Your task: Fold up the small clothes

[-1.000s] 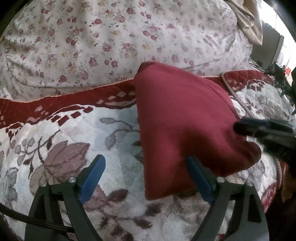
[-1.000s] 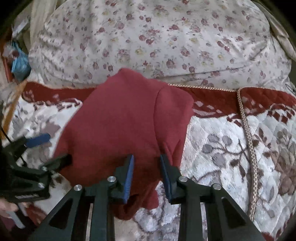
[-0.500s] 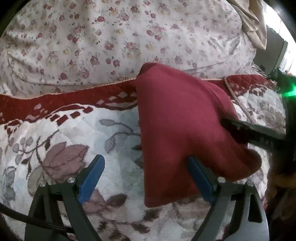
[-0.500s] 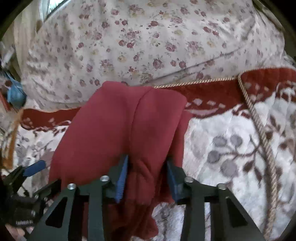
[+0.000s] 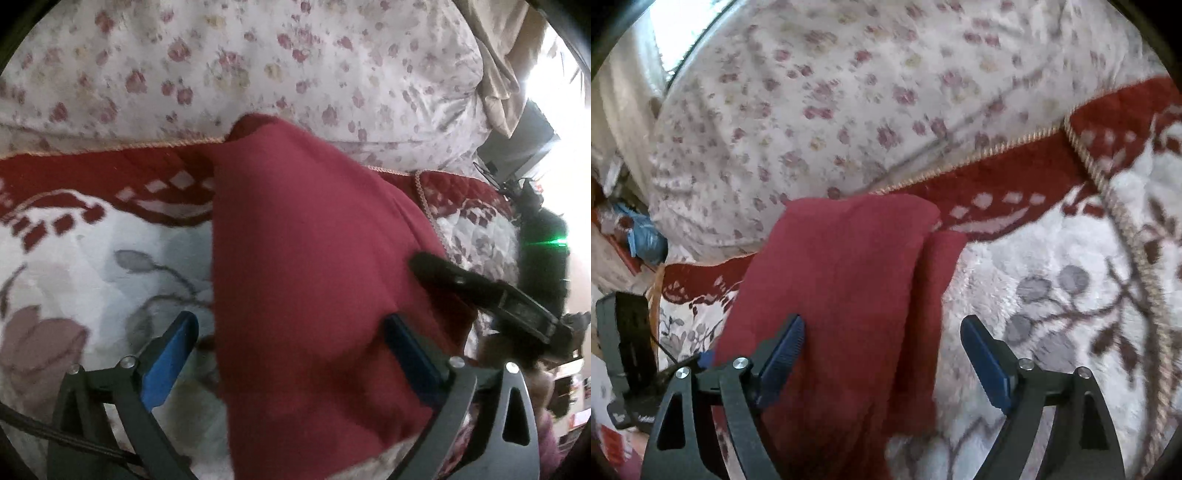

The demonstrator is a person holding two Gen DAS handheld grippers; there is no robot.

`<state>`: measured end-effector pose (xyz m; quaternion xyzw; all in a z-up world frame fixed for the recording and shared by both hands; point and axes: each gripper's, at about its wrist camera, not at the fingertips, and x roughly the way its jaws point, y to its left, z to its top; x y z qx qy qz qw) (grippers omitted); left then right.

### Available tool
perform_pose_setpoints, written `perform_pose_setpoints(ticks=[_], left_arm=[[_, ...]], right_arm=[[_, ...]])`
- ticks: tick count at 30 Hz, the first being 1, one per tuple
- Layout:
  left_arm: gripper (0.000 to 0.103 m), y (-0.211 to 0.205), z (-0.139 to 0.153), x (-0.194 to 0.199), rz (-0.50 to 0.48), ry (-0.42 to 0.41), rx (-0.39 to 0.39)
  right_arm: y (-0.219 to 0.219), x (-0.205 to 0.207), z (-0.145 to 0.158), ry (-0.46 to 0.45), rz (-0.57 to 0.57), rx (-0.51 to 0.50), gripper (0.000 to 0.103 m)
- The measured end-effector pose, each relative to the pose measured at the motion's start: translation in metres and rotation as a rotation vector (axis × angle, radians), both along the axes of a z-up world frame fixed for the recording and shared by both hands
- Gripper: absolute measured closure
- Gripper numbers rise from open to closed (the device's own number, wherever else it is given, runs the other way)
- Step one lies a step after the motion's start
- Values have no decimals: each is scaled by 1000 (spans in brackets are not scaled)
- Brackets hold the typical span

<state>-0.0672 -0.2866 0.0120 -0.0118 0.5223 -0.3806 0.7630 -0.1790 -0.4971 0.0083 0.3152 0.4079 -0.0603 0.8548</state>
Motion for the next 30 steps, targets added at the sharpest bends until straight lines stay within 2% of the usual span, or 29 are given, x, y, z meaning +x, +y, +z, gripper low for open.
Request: perform_pose_setpoints(ticks=[3, 4, 5, 6, 8, 9, 11, 12, 19, 22, 24, 26, 27, 30], left_arm=[[1, -8, -8, 6, -17, 40, -10], [1, -8, -10, 7, -17, 49, -15], [3, -8, -10, 7, -16, 53, -21], [8, -8, -9, 6, -18, 52, -30], [21, -9, -4, 2, -21, 36, -30], [23, -9, -1, 1, -18, 30, -24], [33, -3, 9, -4, -17, 21, -23], [33, 4, 17, -8, -18, 19, -28], [33, 72, 57, -50, 18, -37, 23], [33, 101, 52, -72, 75, -30, 80], [33, 110, 40, -81, 93, -28, 116], [28, 114, 25, -88, 110, -26, 148], [26, 116, 23, -90, 125, -36, 146], [21, 121, 35, -98, 143, -99, 166]], right_arm=[[-9, 14, -24, -15, 41, 129, 12], [-7, 17, -27, -27, 55, 146, 15], [-5, 19, -28, -41, 71, 148, 24], [-2, 22, -28, -40, 83, 146, 25], [2, 24, -21, -41, 91, 131, 38], [4, 24, -16, -50, 94, 124, 48], [10, 22, 0, -65, 110, 102, 56], [13, 20, 6, -75, 116, 97, 57], [66, -2, 51, -122, 241, 167, 57], [96, -10, 45, -91, 309, 181, 56], [114, -10, 30, -38, 331, 168, 50], [127, -13, 19, 16, 325, 49, 34], [131, -16, 18, 20, 319, -22, 30], [134, -39, 37, -10, 304, -119, 28]])
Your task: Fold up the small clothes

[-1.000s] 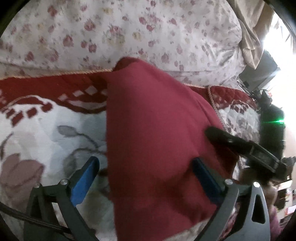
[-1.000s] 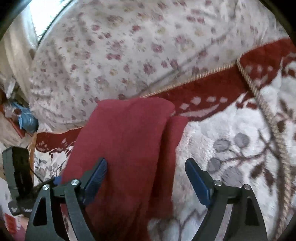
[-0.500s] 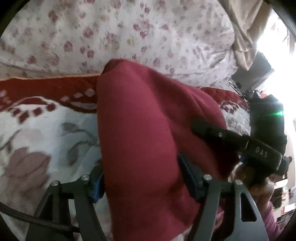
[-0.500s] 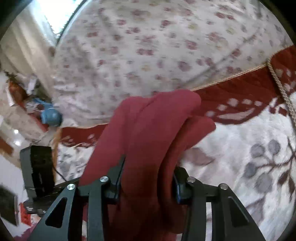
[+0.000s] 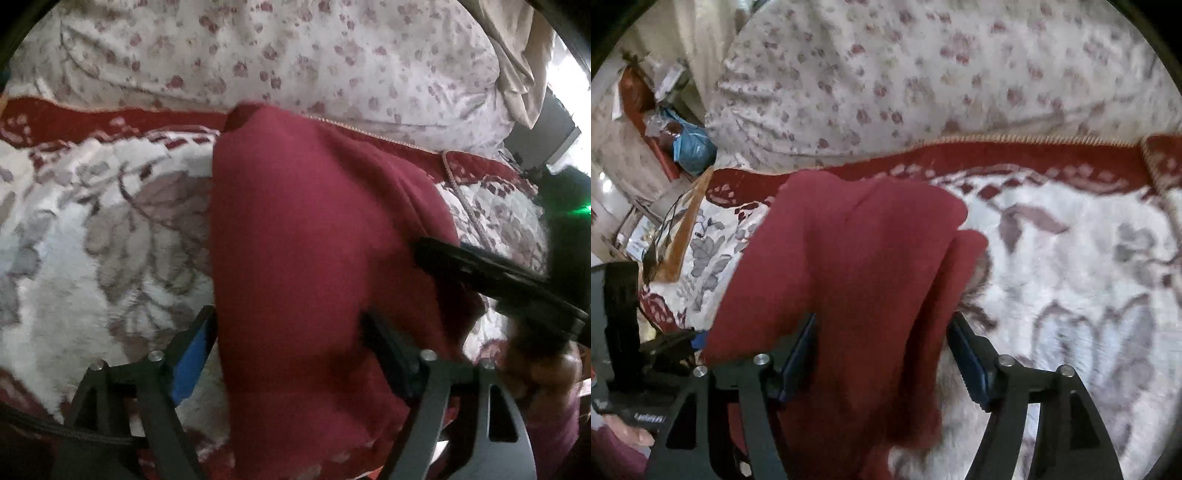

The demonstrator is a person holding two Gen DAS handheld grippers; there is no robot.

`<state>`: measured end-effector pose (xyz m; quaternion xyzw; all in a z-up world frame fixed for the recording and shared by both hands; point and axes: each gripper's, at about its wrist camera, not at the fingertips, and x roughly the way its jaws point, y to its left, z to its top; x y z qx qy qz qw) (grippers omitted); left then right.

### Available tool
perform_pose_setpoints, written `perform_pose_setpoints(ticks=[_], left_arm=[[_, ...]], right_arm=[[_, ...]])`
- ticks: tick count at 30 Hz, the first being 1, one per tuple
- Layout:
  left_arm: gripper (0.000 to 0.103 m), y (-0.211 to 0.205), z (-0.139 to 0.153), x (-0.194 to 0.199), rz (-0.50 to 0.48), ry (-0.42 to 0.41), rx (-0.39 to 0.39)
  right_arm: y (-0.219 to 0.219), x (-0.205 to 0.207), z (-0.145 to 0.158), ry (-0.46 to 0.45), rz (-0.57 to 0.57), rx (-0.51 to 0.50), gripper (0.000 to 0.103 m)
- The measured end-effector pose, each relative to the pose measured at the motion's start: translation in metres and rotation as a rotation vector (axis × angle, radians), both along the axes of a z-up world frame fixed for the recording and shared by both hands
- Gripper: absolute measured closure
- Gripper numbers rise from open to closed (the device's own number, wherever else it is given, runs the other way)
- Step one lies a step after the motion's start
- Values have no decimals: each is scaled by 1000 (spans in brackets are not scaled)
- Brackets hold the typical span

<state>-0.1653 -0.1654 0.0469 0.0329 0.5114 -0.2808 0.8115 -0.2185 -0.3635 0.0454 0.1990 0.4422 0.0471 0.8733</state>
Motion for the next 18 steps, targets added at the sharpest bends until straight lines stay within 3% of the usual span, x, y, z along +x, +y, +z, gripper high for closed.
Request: perform_pose_setpoints(ticks=[3, 4, 5, 8, 11, 15, 18], left_arm=[[16, 3, 10, -6, 31, -96, 42], [15, 4, 12, -7, 36, -121, 56], [15, 4, 13, -8, 38, -132, 65], [15, 11, 13, -10, 55, -133, 67], [14, 21, 16, -13, 82, -148, 64], [11, 32, 17, -14, 118, -175, 79], [11, 36, 20, -14, 150, -200, 94]], right_arm=[[11, -21, 32, -61, 39, -86, 29], [16, -25, 39, -72, 55, -112, 36], [24, -30, 47, -88, 79, -141, 41], [47, -35, 59, -128, 129, -186, 43], [62, -35, 50, -95, 173, -212, 47], [65, -28, 19, 4, 141, -295, 51], [64, -29, 8, 2, 124, -306, 51]])
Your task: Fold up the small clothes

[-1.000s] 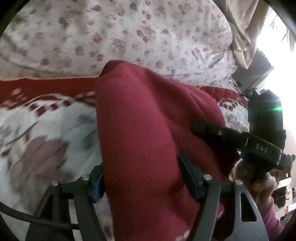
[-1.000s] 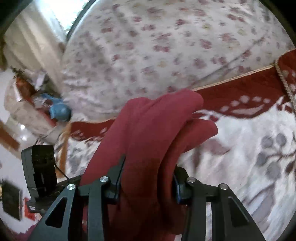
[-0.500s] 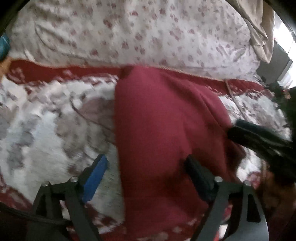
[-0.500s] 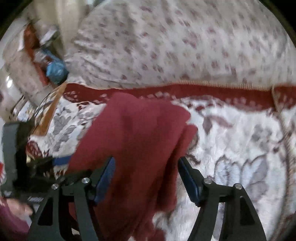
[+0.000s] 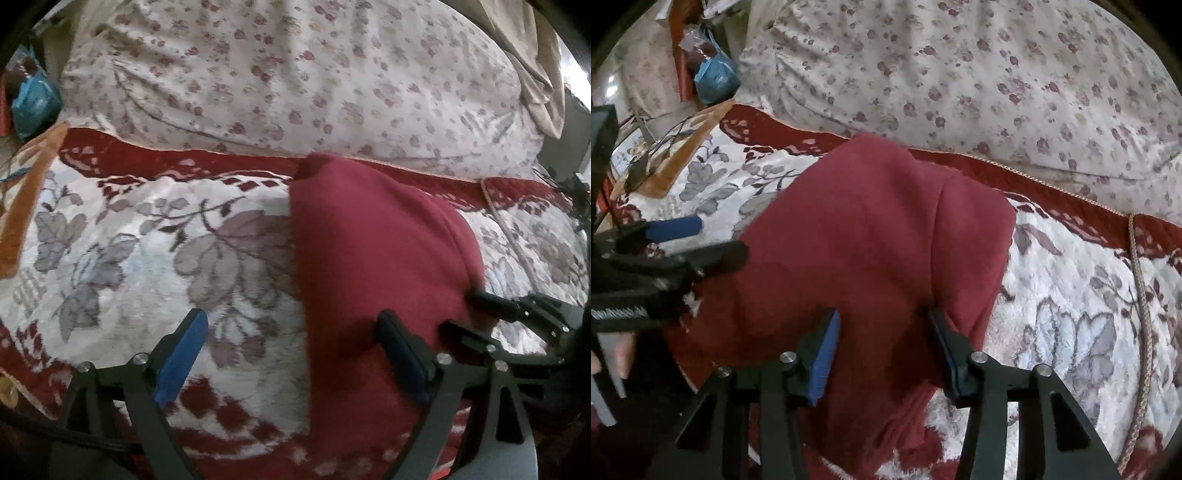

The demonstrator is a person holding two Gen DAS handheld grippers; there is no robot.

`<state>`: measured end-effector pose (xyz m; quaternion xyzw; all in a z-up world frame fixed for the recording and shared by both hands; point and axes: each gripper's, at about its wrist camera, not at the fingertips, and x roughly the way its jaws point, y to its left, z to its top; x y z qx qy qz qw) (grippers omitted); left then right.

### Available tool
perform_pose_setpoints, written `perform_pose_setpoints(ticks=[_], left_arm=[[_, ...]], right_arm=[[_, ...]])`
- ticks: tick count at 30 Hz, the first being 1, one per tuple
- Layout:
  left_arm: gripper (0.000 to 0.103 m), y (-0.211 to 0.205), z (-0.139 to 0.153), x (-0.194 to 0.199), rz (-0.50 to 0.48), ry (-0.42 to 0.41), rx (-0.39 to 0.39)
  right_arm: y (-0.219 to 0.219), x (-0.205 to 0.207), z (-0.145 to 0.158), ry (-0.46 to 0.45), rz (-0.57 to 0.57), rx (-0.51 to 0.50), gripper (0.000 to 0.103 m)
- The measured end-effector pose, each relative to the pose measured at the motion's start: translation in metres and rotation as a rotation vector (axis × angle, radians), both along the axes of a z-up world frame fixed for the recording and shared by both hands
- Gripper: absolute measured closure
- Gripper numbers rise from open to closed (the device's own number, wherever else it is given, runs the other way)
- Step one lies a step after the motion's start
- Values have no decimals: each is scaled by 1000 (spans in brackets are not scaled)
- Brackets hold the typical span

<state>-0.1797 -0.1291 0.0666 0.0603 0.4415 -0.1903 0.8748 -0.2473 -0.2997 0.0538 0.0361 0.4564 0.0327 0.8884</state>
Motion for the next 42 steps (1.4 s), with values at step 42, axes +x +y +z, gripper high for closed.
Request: perform_pose_setpoints(ticks=[42], left_arm=[[11, -3, 34, -22, 63, -183, 76]], right_arm=[[-6, -14, 36, -68, -232, 49, 13]])
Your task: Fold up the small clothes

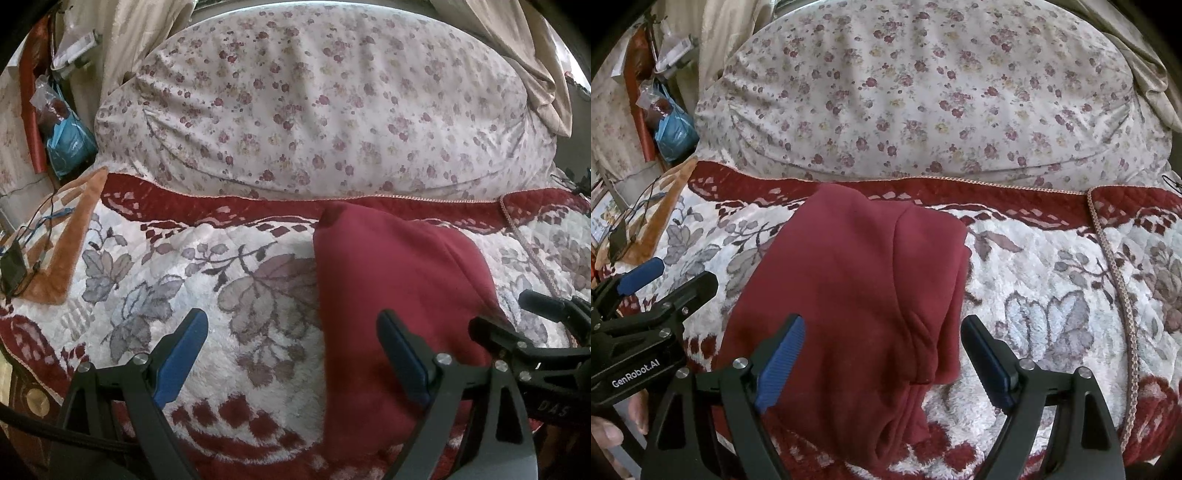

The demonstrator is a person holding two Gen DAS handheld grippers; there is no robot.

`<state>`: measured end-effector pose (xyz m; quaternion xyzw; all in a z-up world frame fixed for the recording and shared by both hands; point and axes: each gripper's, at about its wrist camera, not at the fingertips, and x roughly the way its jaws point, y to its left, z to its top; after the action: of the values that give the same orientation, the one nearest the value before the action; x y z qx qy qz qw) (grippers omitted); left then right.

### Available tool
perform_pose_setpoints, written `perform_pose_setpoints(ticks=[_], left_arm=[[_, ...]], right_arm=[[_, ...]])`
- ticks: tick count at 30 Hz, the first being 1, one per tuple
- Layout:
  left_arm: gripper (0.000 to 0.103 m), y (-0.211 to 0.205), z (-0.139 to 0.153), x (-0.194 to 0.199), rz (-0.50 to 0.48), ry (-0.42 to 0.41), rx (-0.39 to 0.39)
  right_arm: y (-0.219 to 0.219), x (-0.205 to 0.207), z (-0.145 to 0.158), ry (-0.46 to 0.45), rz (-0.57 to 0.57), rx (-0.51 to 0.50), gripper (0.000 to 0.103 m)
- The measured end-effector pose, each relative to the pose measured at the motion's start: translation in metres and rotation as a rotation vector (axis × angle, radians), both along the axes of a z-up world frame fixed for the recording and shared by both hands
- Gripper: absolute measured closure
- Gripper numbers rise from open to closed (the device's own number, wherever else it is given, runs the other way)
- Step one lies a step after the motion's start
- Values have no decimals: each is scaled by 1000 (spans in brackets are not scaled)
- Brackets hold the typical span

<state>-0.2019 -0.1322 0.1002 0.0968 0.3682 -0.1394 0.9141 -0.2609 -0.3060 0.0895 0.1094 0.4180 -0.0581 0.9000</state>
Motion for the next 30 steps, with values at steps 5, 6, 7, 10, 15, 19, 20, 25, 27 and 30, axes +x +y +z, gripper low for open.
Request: perform_pose_setpoints(ticks=[5, 6, 7, 10, 15, 19, 20, 25, 27, 30], left_arm=[[11, -1, 0, 0, -6, -6, 3], [11, 0, 1, -1, -10, -10, 1], [11, 0, 0, -1, -14, -11, 0], [11, 0, 0, -3, -18, -19, 13], [11, 1, -1, -2, -16, -18, 17], [11, 2, -1, -2, -11, -15, 17], [11, 2, -1, -2, -12, -15, 18], [11, 2, -2, -2, -17, -9, 20], [11, 1, -3, -2, -19, -5, 21], [11, 0, -4, -2, -19, -4, 22]], right_arm=[[-1, 0, -2, 4, -8, 7, 13], [-1, 0, -3, 6, -10, 8, 13], [-1, 0, -3, 8, -10, 10, 13], [-1, 0, -3, 8, -11, 11, 13], [1, -1, -3, 5, -10, 9, 13], [1, -1, -3, 9, -12, 13, 13], [1, -1, -3, 10, -11, 13, 13], [2, 0, -4, 12, -7, 12, 13], [2, 1, -5, 14, -4, 11, 13], [3, 1, -6, 17, -5, 11, 13]])
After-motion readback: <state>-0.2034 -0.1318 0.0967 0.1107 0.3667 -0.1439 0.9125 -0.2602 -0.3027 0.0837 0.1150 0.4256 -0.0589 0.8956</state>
